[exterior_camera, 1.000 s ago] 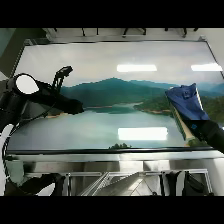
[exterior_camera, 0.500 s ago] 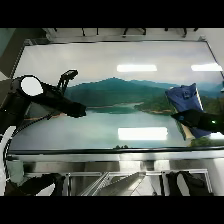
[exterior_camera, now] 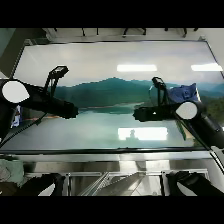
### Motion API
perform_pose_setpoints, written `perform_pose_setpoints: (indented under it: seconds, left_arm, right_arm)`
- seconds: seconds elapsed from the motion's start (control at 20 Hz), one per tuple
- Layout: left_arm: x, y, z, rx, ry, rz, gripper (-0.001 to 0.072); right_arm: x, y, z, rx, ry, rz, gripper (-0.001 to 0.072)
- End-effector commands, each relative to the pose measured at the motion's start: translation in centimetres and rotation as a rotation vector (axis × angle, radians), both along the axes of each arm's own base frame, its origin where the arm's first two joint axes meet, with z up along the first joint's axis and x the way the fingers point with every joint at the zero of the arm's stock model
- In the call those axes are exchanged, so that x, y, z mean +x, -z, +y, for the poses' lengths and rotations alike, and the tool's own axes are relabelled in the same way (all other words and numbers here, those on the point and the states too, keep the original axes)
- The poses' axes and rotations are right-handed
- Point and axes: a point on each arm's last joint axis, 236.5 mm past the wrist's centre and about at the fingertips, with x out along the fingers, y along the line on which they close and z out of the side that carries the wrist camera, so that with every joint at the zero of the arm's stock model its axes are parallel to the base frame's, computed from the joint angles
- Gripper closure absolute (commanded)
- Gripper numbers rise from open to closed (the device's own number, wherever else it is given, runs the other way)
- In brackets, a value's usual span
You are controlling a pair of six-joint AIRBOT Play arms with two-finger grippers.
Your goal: Fold the shirts.
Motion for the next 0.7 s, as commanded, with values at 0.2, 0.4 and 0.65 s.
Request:
perform_pose_setpoints:
  seconds: [0.2,0.4,0.65]
  left_arm:
    - [0.02,-0.95,0.5,0.006,-0.012,-0.044,0.0696]
    - [0.23,-1.03,0.43,0.002,-0.015,-0.053,0.0697]
    - [-0.45,-0.77,0.62,0.013,-0.006,-0.024,0.0697]
  right_arm:
    - [-0.09,1.44,1.89,-0.022,-0.034,0.0,0.069]
    - [-0.1,1.45,1.9,-0.022,-0.034,0.001,0.069]
    - [-0.1,1.45,1.9,-0.022,-0.034,0.001,0.069]
